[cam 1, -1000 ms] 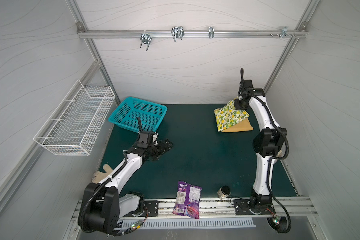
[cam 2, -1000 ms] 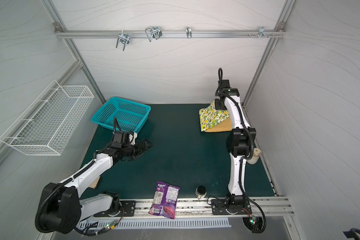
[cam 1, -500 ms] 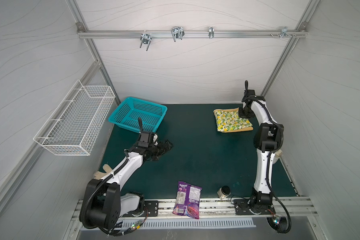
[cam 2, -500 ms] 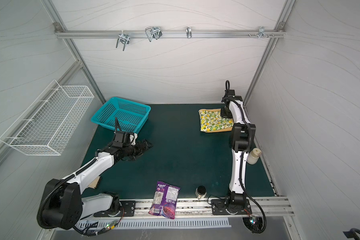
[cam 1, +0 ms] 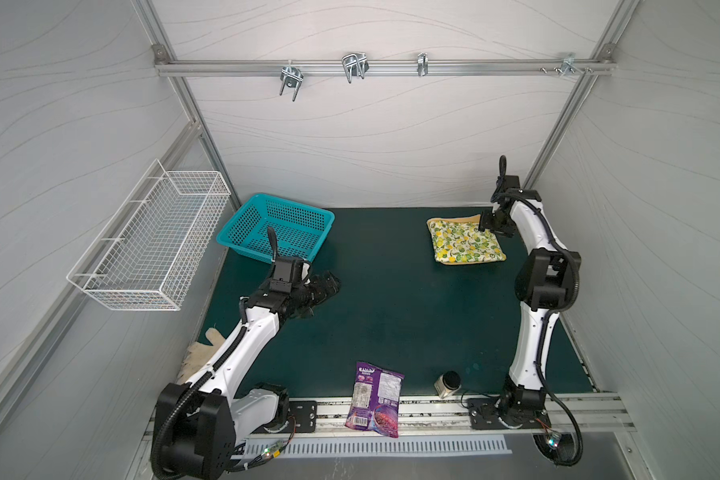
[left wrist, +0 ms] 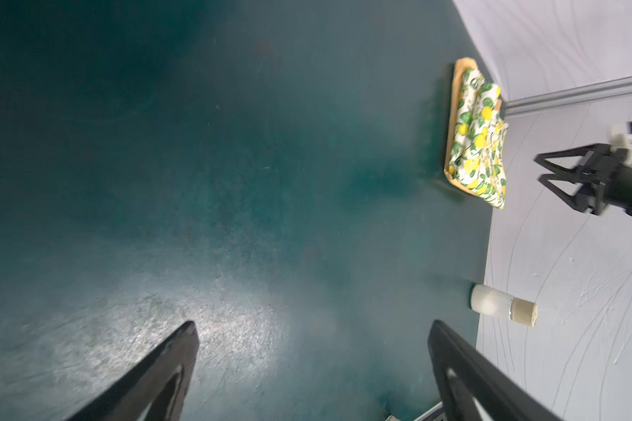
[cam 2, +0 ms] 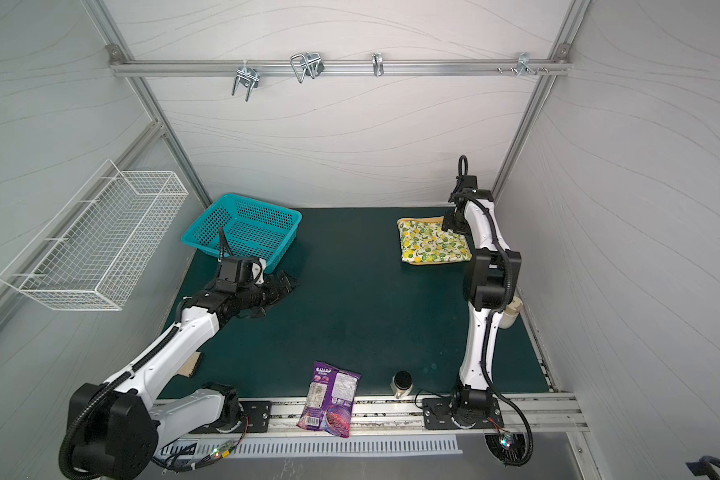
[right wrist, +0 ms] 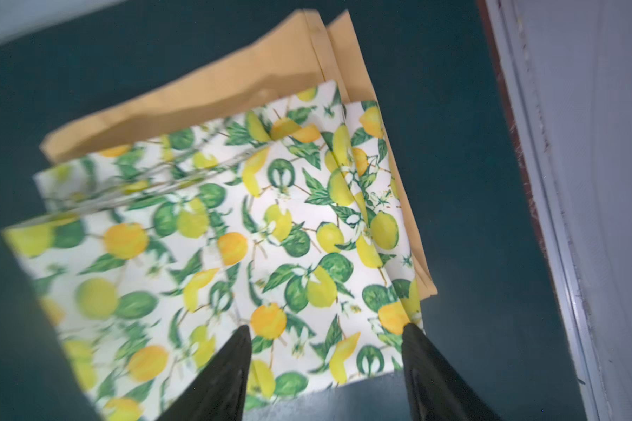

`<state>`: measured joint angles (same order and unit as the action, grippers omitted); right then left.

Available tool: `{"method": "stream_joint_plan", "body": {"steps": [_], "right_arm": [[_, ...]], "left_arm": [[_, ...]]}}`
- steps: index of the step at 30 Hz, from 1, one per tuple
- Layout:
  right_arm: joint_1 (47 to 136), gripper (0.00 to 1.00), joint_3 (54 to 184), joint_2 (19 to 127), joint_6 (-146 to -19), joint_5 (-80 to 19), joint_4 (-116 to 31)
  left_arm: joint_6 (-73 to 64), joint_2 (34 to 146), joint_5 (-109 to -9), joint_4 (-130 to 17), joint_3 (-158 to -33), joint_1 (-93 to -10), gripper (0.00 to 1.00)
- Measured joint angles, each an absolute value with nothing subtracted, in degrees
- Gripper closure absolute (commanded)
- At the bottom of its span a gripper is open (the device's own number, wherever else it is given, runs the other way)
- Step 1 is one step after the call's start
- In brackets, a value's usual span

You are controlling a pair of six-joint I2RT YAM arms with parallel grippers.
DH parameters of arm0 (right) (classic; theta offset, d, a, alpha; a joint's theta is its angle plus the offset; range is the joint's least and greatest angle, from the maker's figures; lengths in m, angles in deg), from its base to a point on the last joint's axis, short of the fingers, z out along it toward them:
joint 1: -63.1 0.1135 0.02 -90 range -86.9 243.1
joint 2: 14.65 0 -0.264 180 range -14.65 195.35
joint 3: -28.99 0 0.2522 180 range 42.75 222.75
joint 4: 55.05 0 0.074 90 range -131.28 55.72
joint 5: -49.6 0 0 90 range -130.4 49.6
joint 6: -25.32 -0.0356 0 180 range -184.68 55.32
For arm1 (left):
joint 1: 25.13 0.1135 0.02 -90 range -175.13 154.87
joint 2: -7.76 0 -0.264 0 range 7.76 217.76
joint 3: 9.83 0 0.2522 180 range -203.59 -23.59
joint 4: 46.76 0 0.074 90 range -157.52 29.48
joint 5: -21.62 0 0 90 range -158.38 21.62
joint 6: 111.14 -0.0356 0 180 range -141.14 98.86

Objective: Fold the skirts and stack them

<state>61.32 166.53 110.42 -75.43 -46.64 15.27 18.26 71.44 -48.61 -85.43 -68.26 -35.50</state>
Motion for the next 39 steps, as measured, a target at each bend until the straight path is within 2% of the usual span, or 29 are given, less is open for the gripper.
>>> {"method": "stream_joint_plan", "body": {"steps": [1, 2, 11, 19, 30, 39], "right_arm": [[61.37, 0.04, 166.18, 108.45, -75.78, -45.7, 15.01], [61.56, 0.01, 165.4, 105.83, -76.54, -44.61, 14.51], [67.44, 0.01, 148.04, 82.42, -79.84, -38.64, 7.36], [75.29, 0.01, 123.54, 66.6, -83.4, -36.06, -2.5], [77.01, 0.01, 106.43, 55.71, -84.45, -35.23, -9.84], [77.01, 0.01, 96.11, 53.03, -83.75, -38.64, -15.9]], "left_arm": [[18.06, 71.12, -49.18, -86.59, -69.28, -35.5, 0.01], [17.87, 70.85, -49.84, -87.79, -70.42, -35.5, 0.01], [12.14, 71.2, -59.74, -98.52, -81.59, -35.5, 0.01], [3.53, 80.01, -68.41, -105.3, -86.35, -34.25, 0.01], [-1.67, 85.39, -73.05, -101.78, -74.9, -21.71, 0.01], [-4.54, 90.61, -78.95, -87.96, -71.71, -18.67, 0.01]]}}
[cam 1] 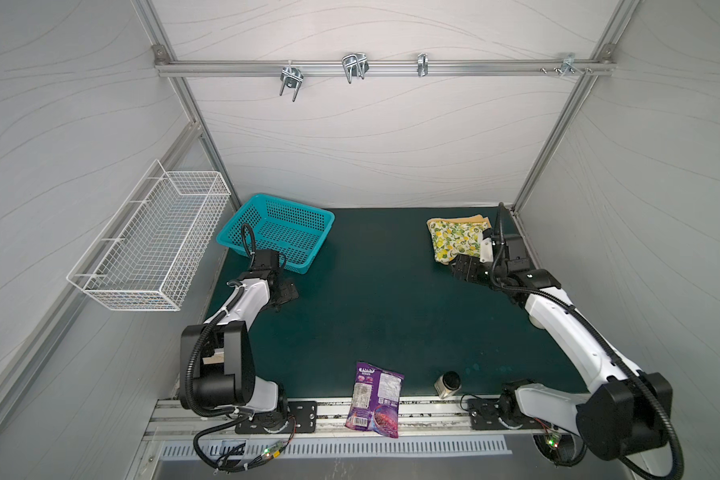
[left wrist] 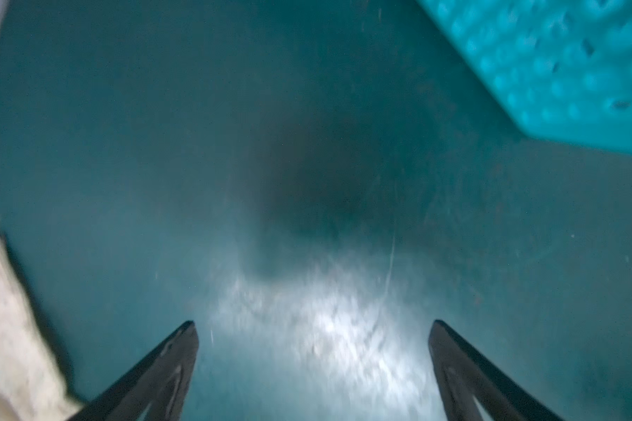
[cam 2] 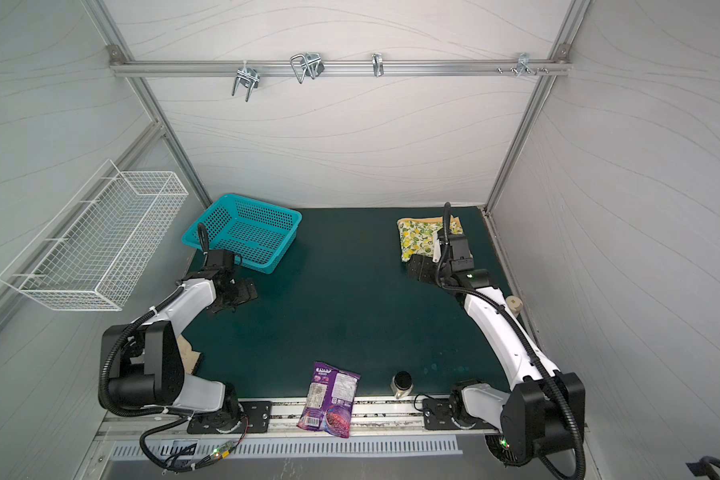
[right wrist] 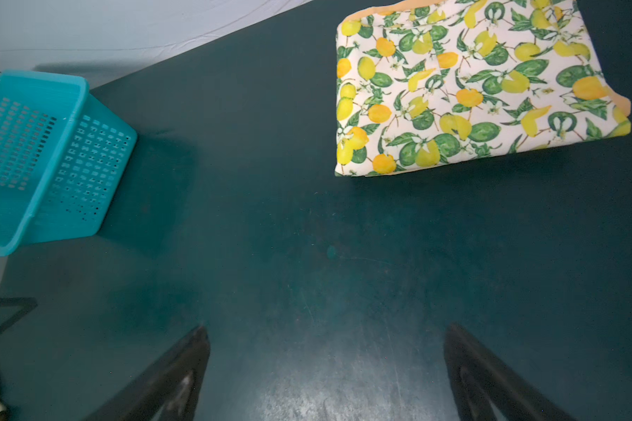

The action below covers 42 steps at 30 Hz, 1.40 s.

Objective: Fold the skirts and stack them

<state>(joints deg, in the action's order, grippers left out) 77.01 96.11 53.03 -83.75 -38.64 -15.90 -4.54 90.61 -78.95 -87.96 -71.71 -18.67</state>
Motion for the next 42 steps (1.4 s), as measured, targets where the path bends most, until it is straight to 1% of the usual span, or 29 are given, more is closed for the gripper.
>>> {"method": "stream_joint_plan", "body": {"steps": [6, 8, 14, 18, 26, 32, 35, 38, 42], "right_arm": [[77.01, 0.01, 90.56, 53.24, -80.65, -44.46, -21.91], [77.01, 0.01, 88.09, 53.33, -79.08, -45.73, -25.86], [76.99, 0.01, 78.49, 54.56, -74.18, -50.75, -38.96], [76.95, 0.01, 75.61, 57.53, -71.71, -54.99, -46.19], [76.95, 0.01, 69.95, 63.17, -67.34, -58.86, -62.19], [76.49, 0.01, 69.99, 66.77, -64.85, -58.36, -68.75], [75.31, 0.01, 70.01, 67.49, -64.17, -56.09, -70.89], [73.58, 0.01, 70.01, 68.3, -64.1, -53.7, -72.73], [70.68, 0.01, 69.62, 71.71, -64.48, -50.38, -78.82]], "left_arm": [[-7.05, 87.03, -80.31, -66.94, -58.86, -18.32, 0.01], [-7.58, 87.27, -80.7, -62.19, -56.83, -18.32, 0.01], [-8.32, 90.59, -81.27, -50.0, -56.67, -18.28, 0.01], [-8.36, 92.78, -81.22, -42.2, -56.63, -18.28, 0.01], [-9.06, 92.65, -79.56, -34.0, -53.94, -18.28, 0.01], [-11.99, 92.51, -77.7, -27.42, -49.59, -20.05, 0.01], [-15.05, 94.52, -76.61, -19.22, -47.03, -22.65, 0.01], [-16.86, 95.88, -76.17, -18.46, -46.49, -24.57, 0.01], [-18.11, 96.27, -75.65, -17.17, -46.75, -24.75, 0.01]]}}
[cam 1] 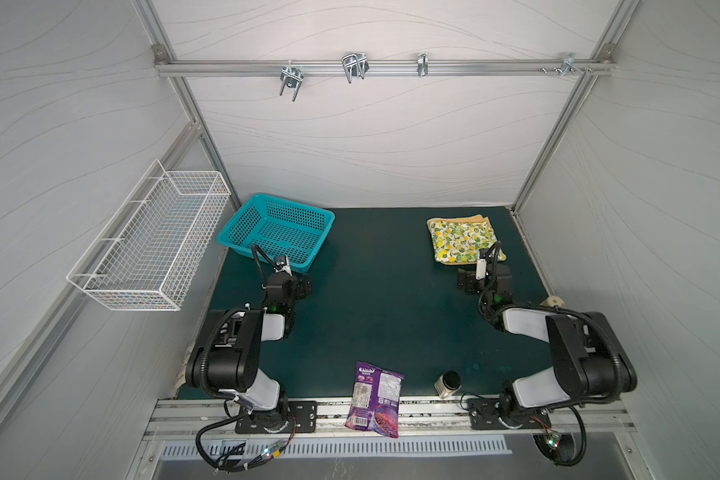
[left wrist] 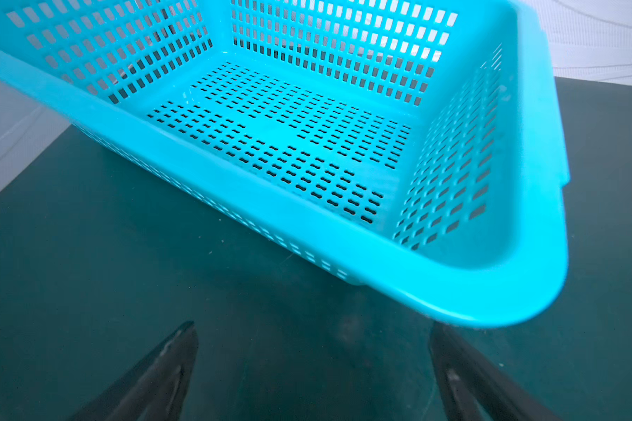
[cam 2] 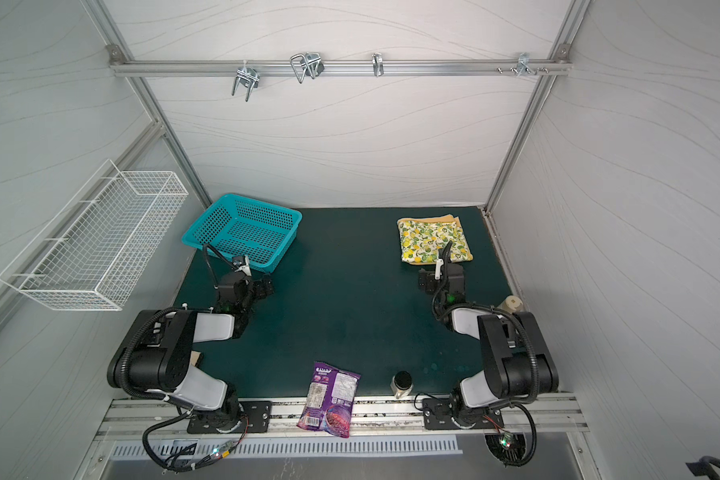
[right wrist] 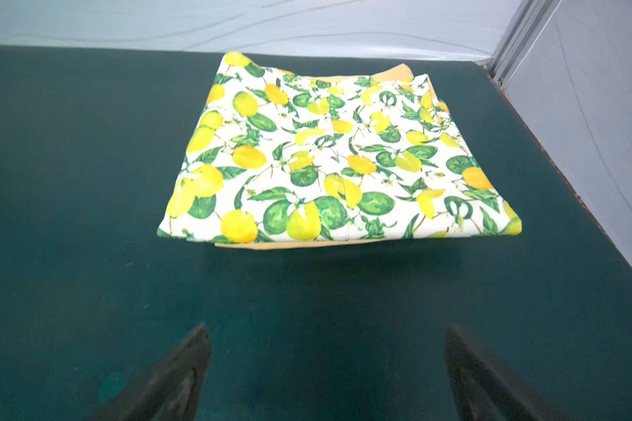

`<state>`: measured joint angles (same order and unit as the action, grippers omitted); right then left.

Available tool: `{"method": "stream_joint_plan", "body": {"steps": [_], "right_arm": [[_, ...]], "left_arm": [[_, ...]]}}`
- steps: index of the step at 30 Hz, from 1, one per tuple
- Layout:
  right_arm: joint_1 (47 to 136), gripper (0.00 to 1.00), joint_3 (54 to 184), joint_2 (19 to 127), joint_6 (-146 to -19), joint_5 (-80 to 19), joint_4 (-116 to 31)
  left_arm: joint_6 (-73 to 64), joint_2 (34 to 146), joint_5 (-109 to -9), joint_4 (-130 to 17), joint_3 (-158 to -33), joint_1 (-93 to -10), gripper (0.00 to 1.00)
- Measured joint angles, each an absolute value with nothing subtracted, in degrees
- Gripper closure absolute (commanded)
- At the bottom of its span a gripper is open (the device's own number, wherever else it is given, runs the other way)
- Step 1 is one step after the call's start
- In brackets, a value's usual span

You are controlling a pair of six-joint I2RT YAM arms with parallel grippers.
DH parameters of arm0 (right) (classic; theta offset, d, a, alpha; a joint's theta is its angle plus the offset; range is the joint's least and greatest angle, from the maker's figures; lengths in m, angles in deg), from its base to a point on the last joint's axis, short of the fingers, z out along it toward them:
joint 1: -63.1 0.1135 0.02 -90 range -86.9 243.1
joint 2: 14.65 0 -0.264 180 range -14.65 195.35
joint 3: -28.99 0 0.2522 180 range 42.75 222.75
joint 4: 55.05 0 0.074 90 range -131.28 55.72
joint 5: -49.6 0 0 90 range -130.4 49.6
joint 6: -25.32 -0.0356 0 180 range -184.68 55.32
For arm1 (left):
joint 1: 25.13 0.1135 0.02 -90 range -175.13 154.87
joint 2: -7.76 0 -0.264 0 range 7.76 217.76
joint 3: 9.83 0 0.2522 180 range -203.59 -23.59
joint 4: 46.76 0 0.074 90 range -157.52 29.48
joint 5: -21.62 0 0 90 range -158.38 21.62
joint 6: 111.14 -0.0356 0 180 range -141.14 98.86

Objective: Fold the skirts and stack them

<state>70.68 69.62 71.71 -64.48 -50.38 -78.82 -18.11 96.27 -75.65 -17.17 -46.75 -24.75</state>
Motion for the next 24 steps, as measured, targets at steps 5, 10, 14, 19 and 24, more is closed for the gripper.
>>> {"method": "stream_joint_plan", "body": {"steps": [5, 10, 14, 19, 24], "right_arm": [[68.18, 0.01, 69.16, 74.58, -65.35, -47.01, -81.34], [69.06, 0.01, 68.53, 74.6, -65.28, -46.73, -83.89], [68.95, 0.01, 68.53, 74.6, -65.31, -45.44, -84.31], [68.8, 0.01, 68.53, 74.6, -65.31, -44.81, -84.4], [68.77, 0.01, 68.53, 74.71, -65.28, -44.35, -84.51]], "left_arm": [[-18.59, 96.27, -75.41, -16.89, -46.99, -24.75, 0.01], [-18.88, 96.27, -75.26, -16.89, -46.99, -24.75, 0.01], [-19.03, 96.27, -75.21, -16.89, -46.99, -24.75, 0.01], [-19.05, 96.27, -75.21, -16.89, -46.99, -24.75, 0.01], [-19.05, 96.27, -75.21, -16.89, -46.99, -24.75, 0.01]]}}
